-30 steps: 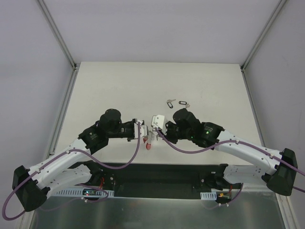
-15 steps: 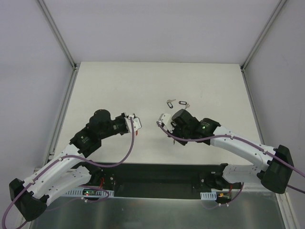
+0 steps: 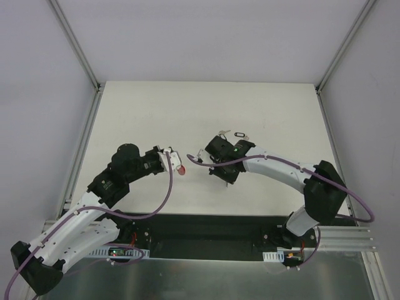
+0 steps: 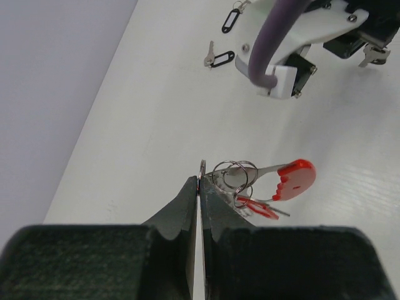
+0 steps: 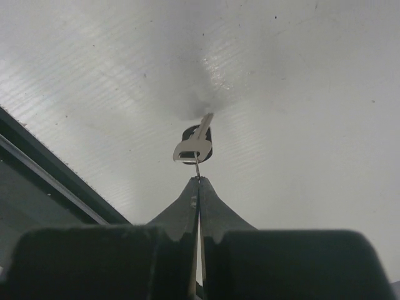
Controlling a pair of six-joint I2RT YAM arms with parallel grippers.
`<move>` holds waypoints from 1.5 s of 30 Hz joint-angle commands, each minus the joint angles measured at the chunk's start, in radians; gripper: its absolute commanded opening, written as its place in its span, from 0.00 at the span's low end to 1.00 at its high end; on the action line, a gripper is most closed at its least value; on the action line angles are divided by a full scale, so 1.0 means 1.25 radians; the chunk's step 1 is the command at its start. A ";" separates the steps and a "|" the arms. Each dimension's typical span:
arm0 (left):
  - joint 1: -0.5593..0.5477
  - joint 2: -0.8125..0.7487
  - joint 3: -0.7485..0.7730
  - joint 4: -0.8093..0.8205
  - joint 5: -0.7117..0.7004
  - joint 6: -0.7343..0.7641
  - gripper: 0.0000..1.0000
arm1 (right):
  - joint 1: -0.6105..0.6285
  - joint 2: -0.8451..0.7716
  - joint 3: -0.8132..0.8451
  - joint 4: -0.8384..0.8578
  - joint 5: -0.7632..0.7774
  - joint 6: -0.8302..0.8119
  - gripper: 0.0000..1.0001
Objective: Put the keys on the keyring
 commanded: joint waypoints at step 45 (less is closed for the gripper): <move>0.075 -0.028 0.001 0.033 0.030 0.008 0.00 | -0.009 0.379 0.321 -0.004 -0.074 -0.023 0.12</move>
